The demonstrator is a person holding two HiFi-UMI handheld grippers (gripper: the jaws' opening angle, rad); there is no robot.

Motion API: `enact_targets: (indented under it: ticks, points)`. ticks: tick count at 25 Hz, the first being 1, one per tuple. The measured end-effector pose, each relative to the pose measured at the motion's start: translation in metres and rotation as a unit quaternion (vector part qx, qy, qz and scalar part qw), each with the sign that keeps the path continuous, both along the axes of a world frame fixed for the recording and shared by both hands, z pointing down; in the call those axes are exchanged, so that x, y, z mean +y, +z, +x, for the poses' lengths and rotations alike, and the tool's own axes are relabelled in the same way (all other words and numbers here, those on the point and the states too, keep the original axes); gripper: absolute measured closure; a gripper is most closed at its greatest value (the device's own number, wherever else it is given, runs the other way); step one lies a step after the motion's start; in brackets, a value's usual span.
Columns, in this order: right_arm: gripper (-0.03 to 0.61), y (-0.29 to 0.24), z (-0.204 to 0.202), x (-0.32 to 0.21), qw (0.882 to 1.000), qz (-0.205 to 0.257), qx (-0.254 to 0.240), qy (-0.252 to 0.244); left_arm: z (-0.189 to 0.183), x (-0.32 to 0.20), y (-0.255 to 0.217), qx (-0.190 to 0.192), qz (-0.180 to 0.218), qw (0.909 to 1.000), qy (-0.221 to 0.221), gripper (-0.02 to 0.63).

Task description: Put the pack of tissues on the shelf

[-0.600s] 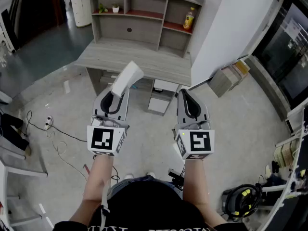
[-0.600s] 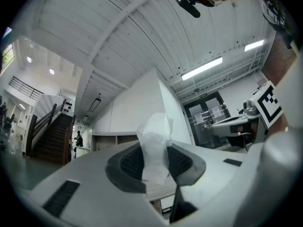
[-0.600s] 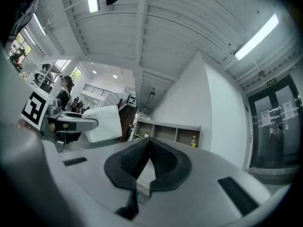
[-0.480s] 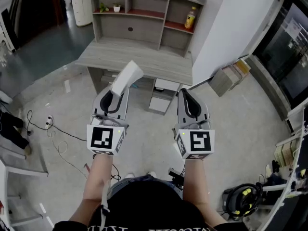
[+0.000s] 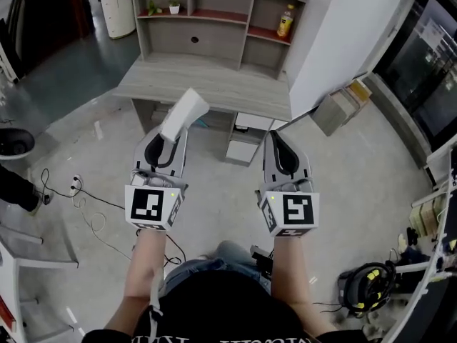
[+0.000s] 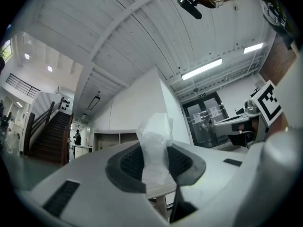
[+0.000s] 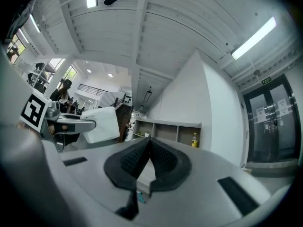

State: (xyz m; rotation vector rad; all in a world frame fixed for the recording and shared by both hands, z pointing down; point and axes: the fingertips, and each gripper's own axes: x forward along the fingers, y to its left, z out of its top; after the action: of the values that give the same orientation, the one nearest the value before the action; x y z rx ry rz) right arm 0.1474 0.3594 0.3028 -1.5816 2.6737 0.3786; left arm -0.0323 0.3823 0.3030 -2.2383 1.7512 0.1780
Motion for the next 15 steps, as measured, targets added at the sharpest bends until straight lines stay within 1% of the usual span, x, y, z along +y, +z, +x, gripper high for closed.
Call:
enact_targets:
  ticks: [8, 12, 15]
  points:
    - [0.561, -0.005, -0.010, -0.020, 1.000, 0.006, -0.013, 0.009, -0.016, -0.017, 0.002, 0.008, 0.004, 1.0000, 0.000, 0.505]
    - [0.561, -0.005, -0.019, -0.045, 1.000, 0.007, -0.019, 0.007, -0.024, -0.038, 0.004, 0.008, -0.005, 0.9999, -0.009, 0.505]
    - [0.561, -0.004, -0.023, -0.072, 1.000, 0.012, -0.025, 0.005, -0.031, -0.063, 0.005, 0.008, 0.000, 0.9998, -0.015, 0.505]
